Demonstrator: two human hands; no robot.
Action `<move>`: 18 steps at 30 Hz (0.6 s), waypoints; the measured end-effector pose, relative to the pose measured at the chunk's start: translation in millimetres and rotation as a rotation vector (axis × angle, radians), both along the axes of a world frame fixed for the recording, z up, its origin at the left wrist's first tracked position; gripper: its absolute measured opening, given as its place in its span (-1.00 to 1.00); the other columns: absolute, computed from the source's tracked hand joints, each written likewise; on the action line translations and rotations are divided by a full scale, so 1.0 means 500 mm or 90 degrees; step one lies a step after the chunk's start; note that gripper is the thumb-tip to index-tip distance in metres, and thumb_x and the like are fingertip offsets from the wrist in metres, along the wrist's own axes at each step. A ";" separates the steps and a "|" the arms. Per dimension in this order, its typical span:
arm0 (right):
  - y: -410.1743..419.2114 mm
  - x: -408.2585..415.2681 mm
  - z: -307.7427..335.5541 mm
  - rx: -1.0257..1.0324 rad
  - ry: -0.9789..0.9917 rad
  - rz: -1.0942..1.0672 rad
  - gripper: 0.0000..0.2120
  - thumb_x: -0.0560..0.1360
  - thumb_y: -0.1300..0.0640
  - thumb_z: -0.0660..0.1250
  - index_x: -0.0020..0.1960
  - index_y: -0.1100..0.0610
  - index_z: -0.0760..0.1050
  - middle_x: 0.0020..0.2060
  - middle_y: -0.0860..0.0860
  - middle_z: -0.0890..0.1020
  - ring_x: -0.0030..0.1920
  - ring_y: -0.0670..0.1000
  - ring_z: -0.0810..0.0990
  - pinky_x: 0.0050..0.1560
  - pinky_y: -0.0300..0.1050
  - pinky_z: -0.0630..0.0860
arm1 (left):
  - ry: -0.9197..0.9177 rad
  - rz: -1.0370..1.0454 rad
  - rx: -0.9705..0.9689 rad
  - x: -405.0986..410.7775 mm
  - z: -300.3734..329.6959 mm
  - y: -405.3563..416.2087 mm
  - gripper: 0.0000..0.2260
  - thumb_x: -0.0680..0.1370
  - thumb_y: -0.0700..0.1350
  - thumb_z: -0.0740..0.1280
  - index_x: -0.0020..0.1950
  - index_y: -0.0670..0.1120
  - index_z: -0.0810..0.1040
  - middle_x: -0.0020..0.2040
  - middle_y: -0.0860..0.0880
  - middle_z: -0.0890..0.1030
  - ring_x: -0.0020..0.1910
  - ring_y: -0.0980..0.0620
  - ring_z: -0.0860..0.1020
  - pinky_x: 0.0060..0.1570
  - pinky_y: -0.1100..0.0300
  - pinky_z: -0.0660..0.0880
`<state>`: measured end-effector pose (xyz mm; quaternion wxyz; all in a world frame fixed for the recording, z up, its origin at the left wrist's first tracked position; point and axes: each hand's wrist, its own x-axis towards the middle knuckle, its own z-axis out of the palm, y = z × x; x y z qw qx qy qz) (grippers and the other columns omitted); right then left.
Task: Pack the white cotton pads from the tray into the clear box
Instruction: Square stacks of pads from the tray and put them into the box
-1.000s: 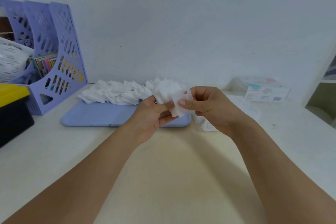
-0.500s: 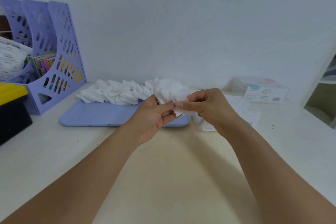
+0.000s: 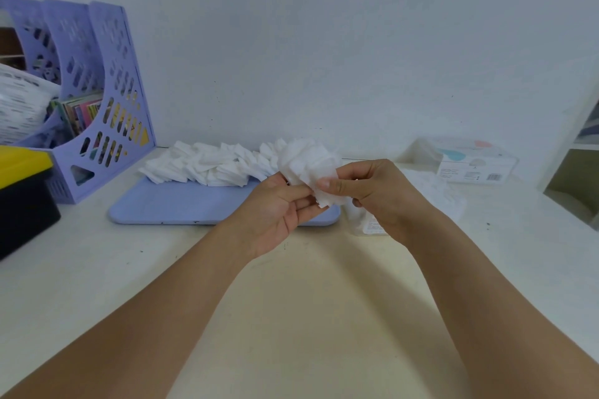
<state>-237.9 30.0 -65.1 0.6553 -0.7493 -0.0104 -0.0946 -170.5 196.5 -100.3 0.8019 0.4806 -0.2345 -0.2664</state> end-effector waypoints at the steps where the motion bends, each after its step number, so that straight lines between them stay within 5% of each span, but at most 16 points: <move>1: 0.001 0.001 -0.001 0.001 -0.004 -0.013 -0.83 0.45 0.30 0.52 0.01 0.36 0.68 -0.32 -0.06 0.70 -0.36 -0.24 0.62 -0.33 -0.46 0.45 | -0.001 -0.004 -0.001 0.000 -0.001 0.000 -0.64 0.65 -0.34 0.22 0.46 -0.20 0.43 0.33 -0.16 0.60 0.31 -0.13 0.58 0.28 0.05 0.54; 18: 0.006 0.010 -0.010 0.019 -0.007 -0.063 -0.81 0.51 0.18 0.49 -0.03 0.33 0.67 -0.37 -0.09 0.69 -0.39 -0.25 0.60 -0.36 -0.47 0.42 | 0.006 -0.025 -0.049 -0.007 0.002 0.001 -0.55 0.58 -0.33 0.28 0.48 -0.20 0.40 0.39 -0.18 0.55 0.37 -0.13 0.53 0.33 0.03 0.49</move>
